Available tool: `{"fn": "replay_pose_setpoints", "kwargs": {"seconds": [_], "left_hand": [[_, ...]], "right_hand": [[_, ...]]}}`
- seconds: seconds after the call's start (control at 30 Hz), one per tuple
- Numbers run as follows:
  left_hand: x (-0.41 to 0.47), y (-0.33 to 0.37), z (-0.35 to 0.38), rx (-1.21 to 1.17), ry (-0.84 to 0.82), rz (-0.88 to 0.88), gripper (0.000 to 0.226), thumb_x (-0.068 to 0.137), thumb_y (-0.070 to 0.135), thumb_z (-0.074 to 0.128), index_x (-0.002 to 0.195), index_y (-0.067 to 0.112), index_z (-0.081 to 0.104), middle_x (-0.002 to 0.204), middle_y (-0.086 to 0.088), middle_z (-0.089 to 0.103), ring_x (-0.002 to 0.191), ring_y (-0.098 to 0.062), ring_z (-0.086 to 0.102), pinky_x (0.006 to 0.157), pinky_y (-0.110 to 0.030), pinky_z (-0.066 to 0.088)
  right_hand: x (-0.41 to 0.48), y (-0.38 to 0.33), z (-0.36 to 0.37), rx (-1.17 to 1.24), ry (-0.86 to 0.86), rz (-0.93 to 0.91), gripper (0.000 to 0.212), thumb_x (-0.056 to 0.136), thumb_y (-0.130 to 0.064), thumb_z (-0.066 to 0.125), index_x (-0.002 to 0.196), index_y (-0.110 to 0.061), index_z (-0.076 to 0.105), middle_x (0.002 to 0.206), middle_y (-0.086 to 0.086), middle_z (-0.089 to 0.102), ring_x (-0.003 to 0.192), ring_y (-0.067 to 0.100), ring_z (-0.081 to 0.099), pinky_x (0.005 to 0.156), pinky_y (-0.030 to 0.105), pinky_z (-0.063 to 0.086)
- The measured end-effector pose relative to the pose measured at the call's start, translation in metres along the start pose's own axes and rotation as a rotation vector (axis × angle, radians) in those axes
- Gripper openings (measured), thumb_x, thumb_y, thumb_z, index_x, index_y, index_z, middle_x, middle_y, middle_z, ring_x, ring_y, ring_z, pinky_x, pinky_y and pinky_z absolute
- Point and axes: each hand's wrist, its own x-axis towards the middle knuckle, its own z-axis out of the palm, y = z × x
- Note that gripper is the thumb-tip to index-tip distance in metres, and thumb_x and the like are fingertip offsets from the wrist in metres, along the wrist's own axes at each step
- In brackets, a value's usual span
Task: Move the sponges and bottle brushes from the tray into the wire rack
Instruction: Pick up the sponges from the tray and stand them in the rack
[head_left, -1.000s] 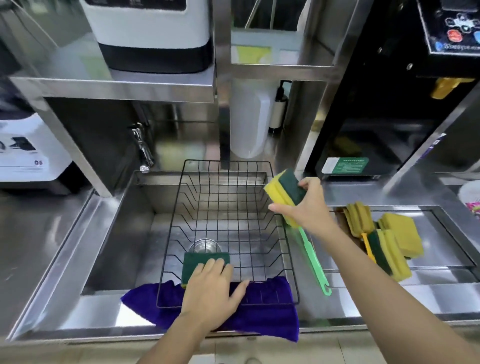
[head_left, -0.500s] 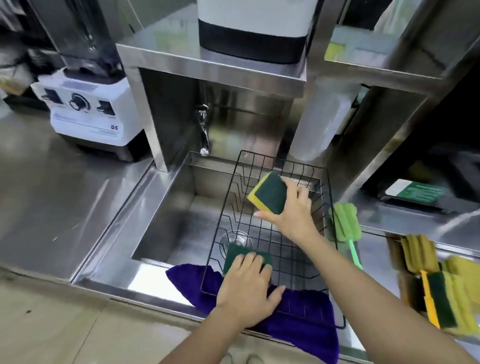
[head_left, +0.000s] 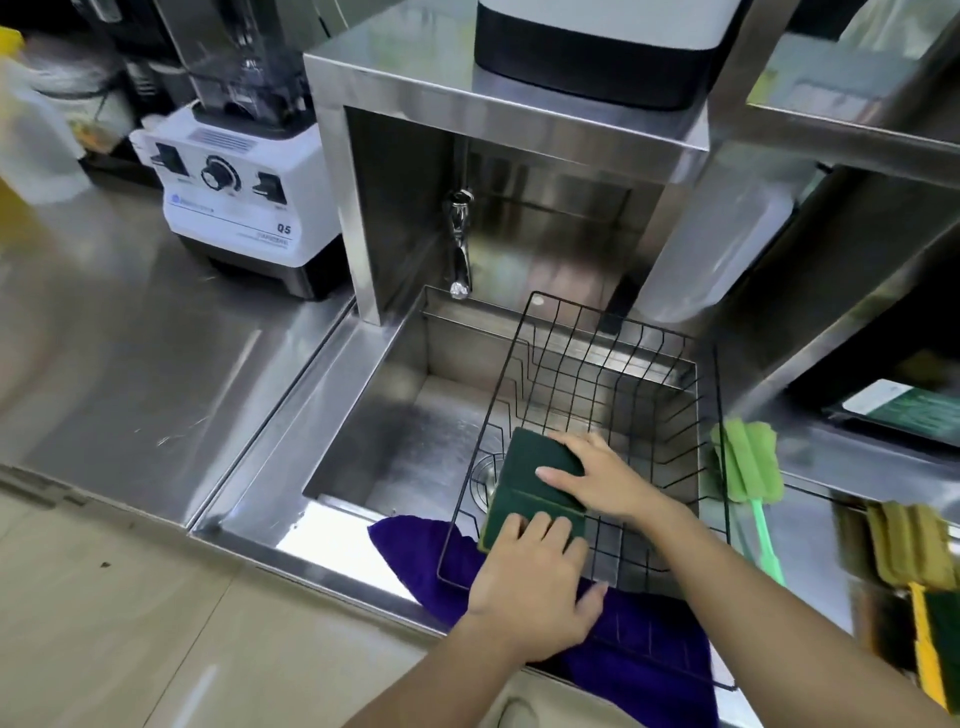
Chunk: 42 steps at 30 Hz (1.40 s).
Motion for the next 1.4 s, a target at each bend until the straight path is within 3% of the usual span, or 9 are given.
{"fn": "replay_pose_setpoints", "kwargs": {"seconds": [0.2, 0.33, 0.53, 0.7, 0.8, 0.93, 1.07, 1.27, 1.4], "left_hand": [[0.001, 0.001, 0.001, 0.021, 0.0, 0.009, 0.044, 0.091, 0.045, 0.033, 0.103, 0.008, 0.053, 0.104, -0.012, 0.054, 0.097, -0.029, 0.043, 0.088, -0.045, 0.034], [0.001, 0.0, 0.001, 0.042, 0.019, 0.015, 0.044, 0.09, 0.045, 0.031, 0.098, 0.009, 0.055, 0.099, -0.011, 0.057, 0.093, -0.028, 0.047, 0.085, -0.044, 0.038], [0.002, 0.001, 0.001, 0.052, 0.03, -0.013, 0.048, 0.086, 0.049, 0.026, 0.095, 0.014, 0.058, 0.095, -0.005, 0.057, 0.091, -0.025, 0.049, 0.082, -0.04, 0.039], [0.012, 0.022, -0.003, 0.015, 0.059, 0.043, 0.045, 0.083, 0.052, 0.038, 0.081, 0.013, 0.061, 0.081, -0.005, 0.061, 0.078, -0.026, 0.055, 0.072, -0.039, 0.048], [0.024, 0.05, -0.003, -0.066, 0.044, 0.105, 0.054, 0.085, 0.06, 0.03, 0.087, 0.015, 0.06, 0.086, -0.003, 0.061, 0.084, -0.025, 0.054, 0.077, -0.039, 0.045], [0.035, 0.084, 0.003, 0.007, -0.132, 0.166, 0.074, 0.077, 0.071, 0.007, 0.105, 0.019, 0.053, 0.106, 0.0, 0.058, 0.098, -0.022, 0.049, 0.085, -0.037, 0.032], [0.037, 0.095, 0.021, 0.108, -0.247, 0.176, 0.068, 0.084, 0.069, 0.018, 0.115, 0.019, 0.05, 0.126, -0.003, 0.055, 0.107, -0.024, 0.051, 0.085, -0.039, 0.038], [0.037, 0.097, 0.027, 0.187, -0.279, 0.201, 0.056, 0.088, 0.063, 0.023, 0.111, 0.018, 0.046, 0.113, -0.004, 0.058, 0.099, -0.024, 0.055, 0.071, -0.038, 0.044], [0.037, 0.098, 0.028, 0.177, -0.254, 0.217, 0.057, 0.087, 0.064, 0.023, 0.111, 0.018, 0.046, 0.112, -0.002, 0.058, 0.098, -0.022, 0.056, 0.068, -0.036, 0.043]], "right_hand": [[0.001, -0.001, -0.004, 0.033, 0.009, 0.031, 0.056, 0.085, -0.034, 0.062, 0.135, -0.023, 0.038, 0.134, 0.005, 0.052, 0.107, 0.016, 0.05, 0.088, 0.024, 0.038], [-0.002, -0.003, 0.005, -0.045, 0.102, 0.097, 0.064, 0.082, -0.04, 0.064, 0.131, -0.018, 0.029, 0.129, 0.013, 0.055, 0.112, 0.03, 0.053, 0.095, 0.043, 0.045], [-0.014, -0.008, -0.004, -0.254, 0.295, -0.025, 0.08, 0.082, -0.046, 0.061, 0.144, -0.019, 0.018, 0.156, 0.009, 0.014, 0.139, 0.029, 0.023, 0.111, 0.044, 0.027], [-0.041, 0.015, -0.044, -0.105, 0.496, -0.011, 0.062, 0.088, -0.036, 0.056, 0.139, -0.011, 0.032, 0.15, 0.012, 0.025, 0.134, 0.03, 0.031, 0.11, 0.044, 0.031], [-0.069, 0.047, -0.073, -0.114, 0.667, 0.099, 0.054, 0.088, -0.03, 0.056, 0.134, -0.009, 0.039, 0.142, 0.011, 0.035, 0.128, 0.03, 0.038, 0.104, 0.042, 0.033], [-0.115, 0.1, -0.097, -0.212, 0.877, 0.383, 0.05, 0.088, -0.029, 0.055, 0.13, -0.009, 0.04, 0.135, 0.013, 0.044, 0.122, 0.033, 0.044, 0.097, 0.046, 0.034], [-0.163, 0.146, -0.094, -0.238, 1.014, 0.679, 0.053, 0.085, -0.032, 0.058, 0.129, -0.008, 0.041, 0.131, 0.016, 0.047, 0.12, 0.036, 0.043, 0.094, 0.048, 0.033], [-0.207, 0.193, -0.065, -0.088, 0.866, 0.989, 0.066, 0.081, -0.044, 0.06, 0.13, -0.009, 0.034, 0.135, 0.017, 0.043, 0.123, 0.039, 0.042, 0.098, 0.052, 0.034], [-0.217, 0.21, -0.045, 0.05, 0.771, 0.992, 0.05, 0.087, -0.038, 0.052, 0.121, -0.008, 0.032, 0.12, 0.019, 0.057, 0.106, 0.041, 0.056, 0.087, 0.049, 0.043]]}}
